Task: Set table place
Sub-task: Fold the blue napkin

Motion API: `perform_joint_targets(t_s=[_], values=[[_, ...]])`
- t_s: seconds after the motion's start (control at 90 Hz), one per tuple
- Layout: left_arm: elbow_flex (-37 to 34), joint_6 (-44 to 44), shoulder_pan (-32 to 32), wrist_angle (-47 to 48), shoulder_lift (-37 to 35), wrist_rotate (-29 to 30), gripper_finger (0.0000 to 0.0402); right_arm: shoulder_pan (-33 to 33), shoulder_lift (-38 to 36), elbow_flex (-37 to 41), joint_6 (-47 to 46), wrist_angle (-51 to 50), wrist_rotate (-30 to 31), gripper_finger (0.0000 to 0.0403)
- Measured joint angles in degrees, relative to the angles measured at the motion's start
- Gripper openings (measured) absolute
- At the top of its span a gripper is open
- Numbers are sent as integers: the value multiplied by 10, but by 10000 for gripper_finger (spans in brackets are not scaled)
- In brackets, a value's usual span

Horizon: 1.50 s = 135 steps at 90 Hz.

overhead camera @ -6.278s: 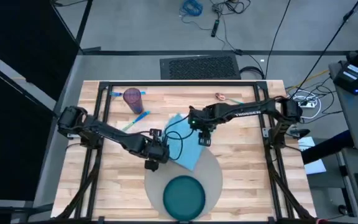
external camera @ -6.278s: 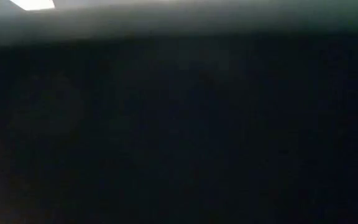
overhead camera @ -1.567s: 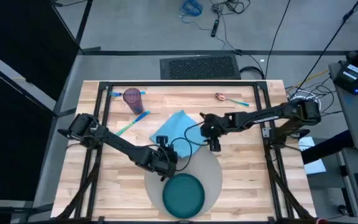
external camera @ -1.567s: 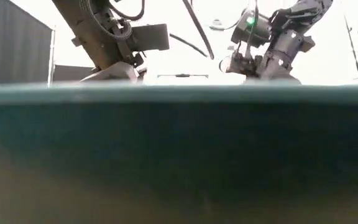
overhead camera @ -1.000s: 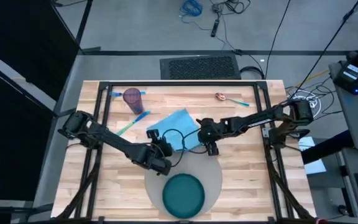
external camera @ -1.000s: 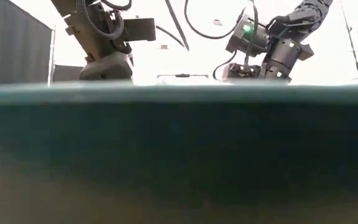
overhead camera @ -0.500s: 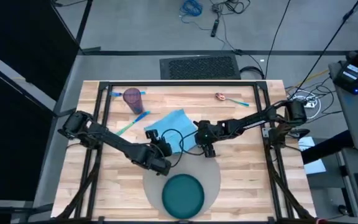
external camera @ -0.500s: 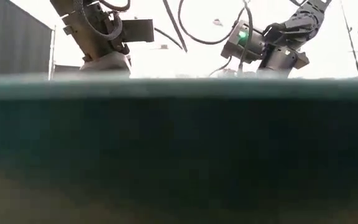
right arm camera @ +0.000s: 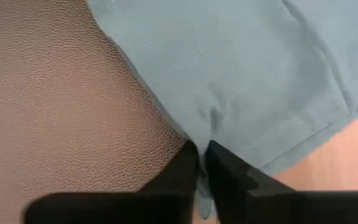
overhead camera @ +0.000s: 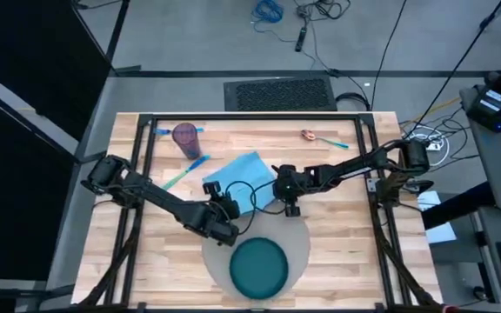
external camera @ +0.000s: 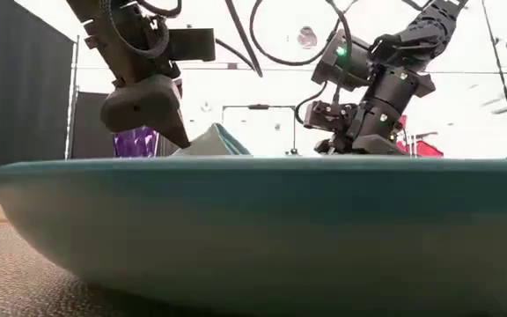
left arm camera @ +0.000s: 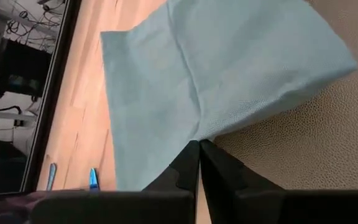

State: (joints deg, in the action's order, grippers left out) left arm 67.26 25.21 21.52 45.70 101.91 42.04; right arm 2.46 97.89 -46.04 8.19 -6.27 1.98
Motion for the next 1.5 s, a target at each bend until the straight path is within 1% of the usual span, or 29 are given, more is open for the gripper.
perform_joint_targets(t_s=[0.122, 0.233, 0.356, 0.478, 0.578, 0.644, 0.789, 0.856, 0.944, 1.156, 1.211, 1.278, 1.356, 1.422, 1.456, 1.5], values=[[0, 1, 0, 0, 0, 0, 0, 0, 2, -35, 1, -52, 2, 2], [0, 20, 0, 8, 0, 11, 0, 0, 2, -77, 15, -109, 27, 1], [0, 66, 4, 31, 0, 52, 0, 2, 1, -126, 44, -157, 58, 1], [0, 135, 12, 68, 0, 78, 0, 15, 1, -180, 78, -205, 59, 1], [0, 212, 18, 108, -9, 88, 0, 41, 0, -220, 91, -245, 47, 0], [0, 248, 24, 113, -10, 91, 0, 64, 0, -241, 92, -277, 21, 0], [0, 283, 41, 114, -12, 75, 0, 114, 0, -262, 84, -351, -43, 0], [0, 296, 46, 113, -12, 73, 0, 128, 0, -265, 69, -395, -63, 0], [0, 300, 49, 99, -12, 73, 0, 129, 0, -265, 61, -434, -78, 0], [-9, 300, 51, 78, -12, 74, 0, 107, 0, -265, 41, -421, -99, 0], [-20, 288, 51, 39, -12, 76, 0, 103, 0, -265, 31, -421, -99, 0], [-41, 220, 47, -65, -12, 65, 0, 101, 0, -265, 22, -419, -99, 0], [-74, 92, 38, -245, -8, 4, 0, 102, 0, -265, 14, -413, -99, 0], [-101, -6, 32, -383, -6, -66, 0, 102, 0, -265, 11, -409, -99, 0], [-109, -36, 29, -429, -5, -92, 0, 102, 0, -265, 10, -408, -99, 0], [-116, -54, 28, -459, -5, -106, 0, 102, 0, -265, 10, -409, -99, 0]])
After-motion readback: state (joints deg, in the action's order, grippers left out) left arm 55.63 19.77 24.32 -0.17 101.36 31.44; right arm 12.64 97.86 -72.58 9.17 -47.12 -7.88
